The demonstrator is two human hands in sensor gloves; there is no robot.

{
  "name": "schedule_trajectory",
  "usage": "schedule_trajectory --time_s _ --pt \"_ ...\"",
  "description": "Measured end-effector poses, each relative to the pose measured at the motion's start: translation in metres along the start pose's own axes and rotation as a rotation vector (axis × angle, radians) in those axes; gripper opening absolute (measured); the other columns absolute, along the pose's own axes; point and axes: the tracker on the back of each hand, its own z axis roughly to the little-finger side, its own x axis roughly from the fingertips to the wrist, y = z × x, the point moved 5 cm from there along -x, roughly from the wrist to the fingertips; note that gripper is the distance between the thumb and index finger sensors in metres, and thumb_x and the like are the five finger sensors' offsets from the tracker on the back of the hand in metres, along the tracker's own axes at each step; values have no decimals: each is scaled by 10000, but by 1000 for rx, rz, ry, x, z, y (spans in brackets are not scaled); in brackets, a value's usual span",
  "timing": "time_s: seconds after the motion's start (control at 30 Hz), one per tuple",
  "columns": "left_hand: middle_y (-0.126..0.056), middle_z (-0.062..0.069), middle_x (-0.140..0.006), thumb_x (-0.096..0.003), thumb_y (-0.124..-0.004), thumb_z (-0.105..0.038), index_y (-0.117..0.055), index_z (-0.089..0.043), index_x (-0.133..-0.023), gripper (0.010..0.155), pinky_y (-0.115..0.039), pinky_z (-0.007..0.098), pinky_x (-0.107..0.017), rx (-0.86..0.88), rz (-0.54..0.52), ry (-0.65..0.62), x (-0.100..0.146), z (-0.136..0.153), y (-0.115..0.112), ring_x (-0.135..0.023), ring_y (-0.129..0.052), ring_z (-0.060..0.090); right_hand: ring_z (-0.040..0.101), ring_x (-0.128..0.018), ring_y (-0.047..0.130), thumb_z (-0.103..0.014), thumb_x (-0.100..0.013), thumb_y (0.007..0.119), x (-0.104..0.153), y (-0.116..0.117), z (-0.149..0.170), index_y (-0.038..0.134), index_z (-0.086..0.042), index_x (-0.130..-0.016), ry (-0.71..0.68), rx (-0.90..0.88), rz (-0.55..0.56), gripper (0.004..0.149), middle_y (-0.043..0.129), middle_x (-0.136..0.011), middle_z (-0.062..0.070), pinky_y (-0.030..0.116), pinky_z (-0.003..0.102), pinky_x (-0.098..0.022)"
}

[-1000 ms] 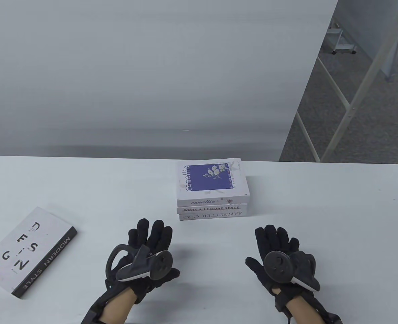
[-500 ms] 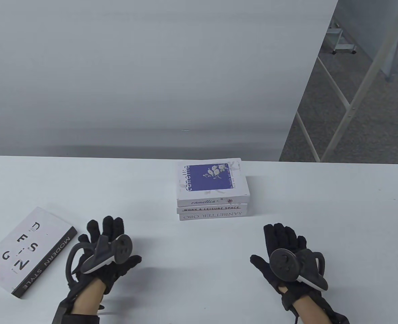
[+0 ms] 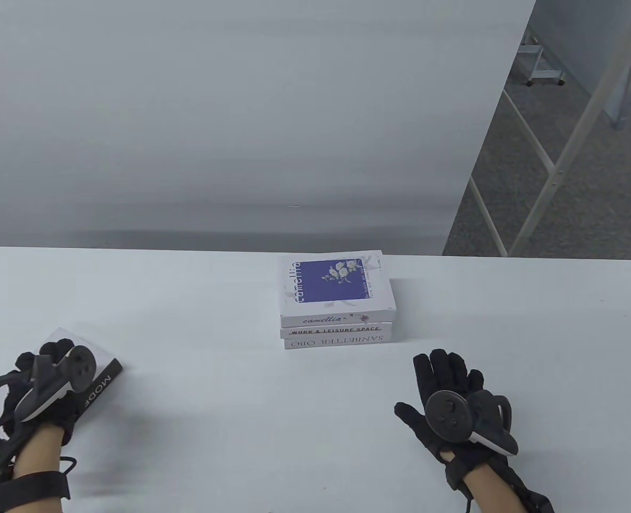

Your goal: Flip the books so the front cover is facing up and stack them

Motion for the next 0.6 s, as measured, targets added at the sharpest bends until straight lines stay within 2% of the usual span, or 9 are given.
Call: schedule_trajectory --time_s 0.07,0.13,0.27,0.33,0.6 --pt "-623 107 -1048 -470 -756 -292 -507 -175 -1031 625 -697 586 -641 -107 32 0 -4 5 -13 -921 -743 489 696 -946 339 -546 -559 696 -1 4 1 337 4 -1107 5 8 -12 855 293 -1089 430 351 844 -559" --pt "-630 77 -1049 -460 -763 -259 -509 -207 -1028 625 -726 578 -638 -205 71 -25 -9 8 -28 -920 -773 467 692 -948 337 -545 -559 695 -1 6 3 335 3 -1106 11 17 -20 854 285 -1088 430 353 843 -559" --pt "-607 52 -1059 -442 -793 -231 -496 -256 -1023 653 -712 581 -656 -146 168 -58 -15 16 -59 -953 -772 410 690 -948 333 -544 -559 695 2 6 8 340 4 -1105 28 14 -14 851 276 -1086 431 357 843 -557" --pt "-603 51 -1060 -437 -792 -225 -501 -269 -1019 652 -706 575 -660 -89 181 -55 -18 21 -69 -956 -776 397 690 -948 332 -542 -560 695 2 5 9 341 4 -1106 32 10 -12 849 278 -1086 431 356 843 -558" --pt "-563 77 -1056 -423 -775 -208 -457 -273 -1017 677 -729 527 -654 -68 219 -76 -25 18 -76 -905 -825 403 697 -944 321 -540 -560 693 -3 10 11 337 1 -1107 35 6 -28 848 241 -1082 436 353 843 -559"
